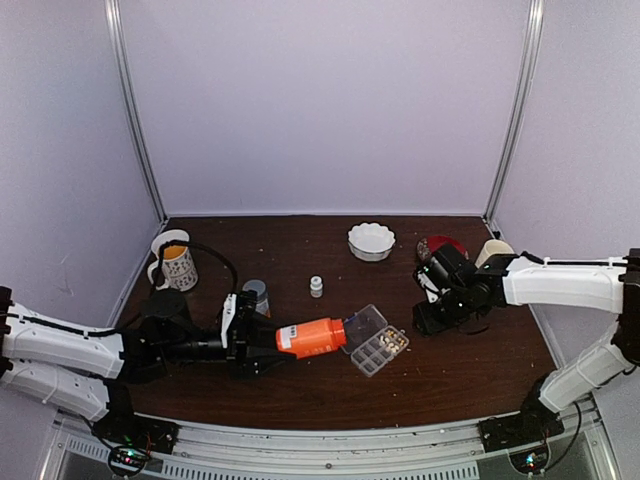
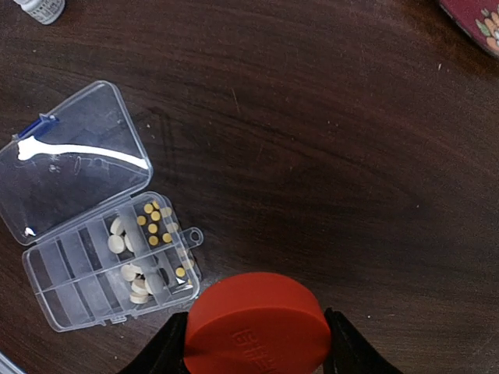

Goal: Sort the pills into containers
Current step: Pour the pill into the compartment of the pill container.

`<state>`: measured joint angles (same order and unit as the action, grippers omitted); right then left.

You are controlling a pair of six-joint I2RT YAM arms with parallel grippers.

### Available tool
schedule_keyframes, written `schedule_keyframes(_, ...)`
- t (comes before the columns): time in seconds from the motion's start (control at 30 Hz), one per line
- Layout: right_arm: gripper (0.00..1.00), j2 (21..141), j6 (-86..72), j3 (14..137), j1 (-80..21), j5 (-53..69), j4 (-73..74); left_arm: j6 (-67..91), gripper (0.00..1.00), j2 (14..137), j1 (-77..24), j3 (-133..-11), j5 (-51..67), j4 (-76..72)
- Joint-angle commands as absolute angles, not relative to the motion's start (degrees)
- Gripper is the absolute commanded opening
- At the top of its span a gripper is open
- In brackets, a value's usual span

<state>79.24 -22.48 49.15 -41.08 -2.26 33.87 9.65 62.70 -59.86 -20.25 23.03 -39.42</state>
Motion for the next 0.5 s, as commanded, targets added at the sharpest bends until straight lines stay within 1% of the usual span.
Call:
schedule_keyframes(0.0, 0.02, 82.31, -24.13, 48.24, -39.17, -0.12, 32.4, 9.12, 0.0, 67.8, -61.29, -20.95, 20.17, -44.63)
schedule_keyframes(0.13, 0.01, 84.07, -24.35, 47.78, -37.88, -0.15, 31.26, 9.37, 0.0, 71.82, -62.17, -21.92, 19.32, -45.27)
schedule_keyframes(0.3, 0.01, 83.81, -25.13, 46.44, -36.83, -0.73, 29.83, 10.52, 0.0, 75.94, -62.4, -21.68, 17.83, -48.48)
schedule_keyframes(0.47, 0.0, 84.9, -24.72, 47.02, -35.82, -0.78, 30.96, 10.9, 0.0, 79.22, -62.99, -23.74, 15.54, -46.5)
